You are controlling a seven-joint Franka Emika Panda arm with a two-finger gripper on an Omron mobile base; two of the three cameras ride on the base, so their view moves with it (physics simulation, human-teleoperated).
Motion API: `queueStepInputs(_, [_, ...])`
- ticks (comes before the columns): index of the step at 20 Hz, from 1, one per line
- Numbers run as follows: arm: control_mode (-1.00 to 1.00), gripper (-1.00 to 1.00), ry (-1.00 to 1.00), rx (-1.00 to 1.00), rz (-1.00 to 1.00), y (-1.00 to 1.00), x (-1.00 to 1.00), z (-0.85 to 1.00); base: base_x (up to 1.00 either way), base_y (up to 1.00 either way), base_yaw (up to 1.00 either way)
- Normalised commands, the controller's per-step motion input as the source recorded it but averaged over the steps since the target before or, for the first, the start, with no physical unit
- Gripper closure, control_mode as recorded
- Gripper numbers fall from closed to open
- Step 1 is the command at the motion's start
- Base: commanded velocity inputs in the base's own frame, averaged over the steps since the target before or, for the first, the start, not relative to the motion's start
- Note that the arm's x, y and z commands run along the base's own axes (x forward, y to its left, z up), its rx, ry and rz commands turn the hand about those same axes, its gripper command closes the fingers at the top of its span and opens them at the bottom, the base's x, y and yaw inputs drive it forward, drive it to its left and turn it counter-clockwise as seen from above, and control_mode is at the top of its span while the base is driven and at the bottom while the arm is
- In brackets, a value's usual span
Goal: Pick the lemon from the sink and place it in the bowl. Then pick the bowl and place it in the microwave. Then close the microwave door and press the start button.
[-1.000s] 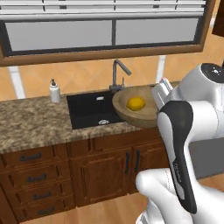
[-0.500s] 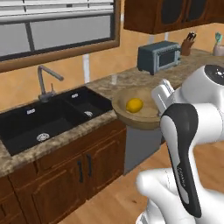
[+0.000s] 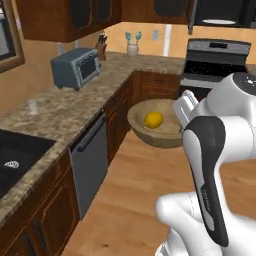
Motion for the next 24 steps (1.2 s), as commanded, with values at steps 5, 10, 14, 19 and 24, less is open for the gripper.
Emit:
queueStepInputs(5, [1.0, 1.0, 0.0, 0.0, 0.0, 0.0, 0.0, 0.0, 0.1, -0.39, -0.78])
queueStepInputs(10, [1.0, 1.0, 0.0, 0.0, 0.0, 0.0, 0.0, 0.0, 0.47, -0.29, -0.69])
queueStepInputs(14, [1.0, 1.0, 0.0, 0.0, 0.0, 0.0, 0.0, 0.0, 0.8, -0.19, -0.57])
queueStepInputs(19, [1.0, 1.0, 0.0, 0.0, 0.0, 0.0, 0.0, 0.0, 1.0, -0.16, -0.09])
queueStepInputs(24, [1.0, 1.0, 0.0, 0.0, 0.0, 0.0, 0.0, 0.0, 1.0, -0.43, 0.23])
